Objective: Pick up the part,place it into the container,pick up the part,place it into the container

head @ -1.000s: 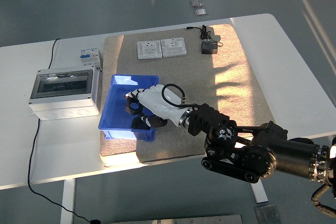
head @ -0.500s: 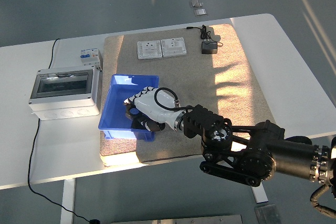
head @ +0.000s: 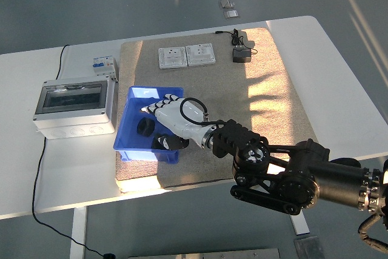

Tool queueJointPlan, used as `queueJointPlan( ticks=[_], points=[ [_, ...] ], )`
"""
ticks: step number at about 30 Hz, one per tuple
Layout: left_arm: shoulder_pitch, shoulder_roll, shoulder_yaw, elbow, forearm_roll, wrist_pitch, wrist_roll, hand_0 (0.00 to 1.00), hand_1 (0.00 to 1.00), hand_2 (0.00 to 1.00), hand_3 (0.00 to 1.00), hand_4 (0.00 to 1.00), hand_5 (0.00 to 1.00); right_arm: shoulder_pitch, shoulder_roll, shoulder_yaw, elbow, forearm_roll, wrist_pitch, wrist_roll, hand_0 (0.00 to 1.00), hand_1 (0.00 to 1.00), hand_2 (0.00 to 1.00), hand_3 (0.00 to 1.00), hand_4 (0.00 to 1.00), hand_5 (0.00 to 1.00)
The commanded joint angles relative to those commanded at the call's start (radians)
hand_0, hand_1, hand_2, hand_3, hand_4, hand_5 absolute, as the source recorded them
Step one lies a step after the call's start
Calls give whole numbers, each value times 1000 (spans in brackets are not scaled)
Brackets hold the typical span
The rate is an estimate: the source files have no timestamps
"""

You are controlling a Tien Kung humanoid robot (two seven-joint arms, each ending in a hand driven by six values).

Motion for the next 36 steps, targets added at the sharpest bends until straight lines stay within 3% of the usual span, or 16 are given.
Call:
queueJointPlan(
  ticks=[1, 2, 5, 9, 13, 14, 18, 20, 21, 26, 27, 32, 33, 36],
  points=[
    [-1, 0, 3, 0, -3, 0, -1, 690, 690, 720, 570, 468, 609, -2, -3, 6, 0, 4, -19, 4, 989, 907, 904, 926, 575, 223],
    [-1, 0, 5, 0, -5, 0, -1, 691, 690, 721, 573, 466, 609, -5, -6, 13, 0, 9, -37, 8, 995, 916, 911, 945, 706, 175],
    [-3, -1, 12, 0, -10, -2, -3, 691, 690, 721, 573, 466, 609, -22, -25, 54, 8, 49, -99, 25, 995, 916, 911, 945, 706, 175],
    [-6, -3, 26, 0, -17, -3, -8, 691, 690, 721, 577, 463, 610, -74, -80, 141, 40, 138, -188, 81, 971, 895, 898, 927, 702, 170],
    [-1, 4, 94, 0, -84, -1, -22, 691, 690, 721, 577, 463, 610, -148, -148, 241, 77, 262, -281, 181, 971, 895, 898, 927, 702, 170],
    [1, 6, 120, 0, -106, 0, -28, 691, 690, 728, 589, 460, 610, -169, -164, 271, 85, 304, -305, 216, 863, 805, 841, 889, 619, 231],
    [6, 8, 204, 0, -167, 1, -44, 691, 690, 728, 589, 460, 610, -255, -213, 390, 106, 456, -384, 356, 863, 805, 841, 889, 619, 231],
    [9, 9, 228, 0, -186, 1, -47, 691, 690, 728, 589, 460, 610, -295, -231, 447, 115, 528, -389, 422, 863, 805, 841, 889, 619, 231],
    [10, 9, 237, 0, -193, 1, -48, 693, 692, 738, 628, 455, 620, -319, -240, 479, 120, 567, -389, 457, 740, 688, 736, 721, 620, 260],
    [15, 9, 249, 0, -205, -1, -46, 693, 692, 738, 628, 455, 620, -432, -262, 619, 148, 738, -388, 599, 740, 688, 736, 721, 620, 260],
    [17, 8, 247, 0, -205, -3, -45, 694, 692, 719, 663, 458, 618, -458, -263, 651, 152, 778, -385, 628, 686, 593, 682, 665, 618, 262],
    [22, 9, 216, 0, -172, -17, -31, 694, 692, 719, 663, 458, 618, -573, -254, 776, 156, 937, -358, 743, 686, 593, 682, 665, 618, 262],
    [23, 9, 211, 0, -167, -18, -29, 694, 689, 686, 636, 460, 612, -595, -251, 798, 156, 966, -353, 765, 650, 487, 659, 651, 627, 271],
    [26, 6, 179, 0, -135, -20, -17, 694, 689, 686, 636, 460, 612, -642, -242, 851, 157, 1045, -343, 809, 650, 487, 659, 651, 627, 271]
  ],
)
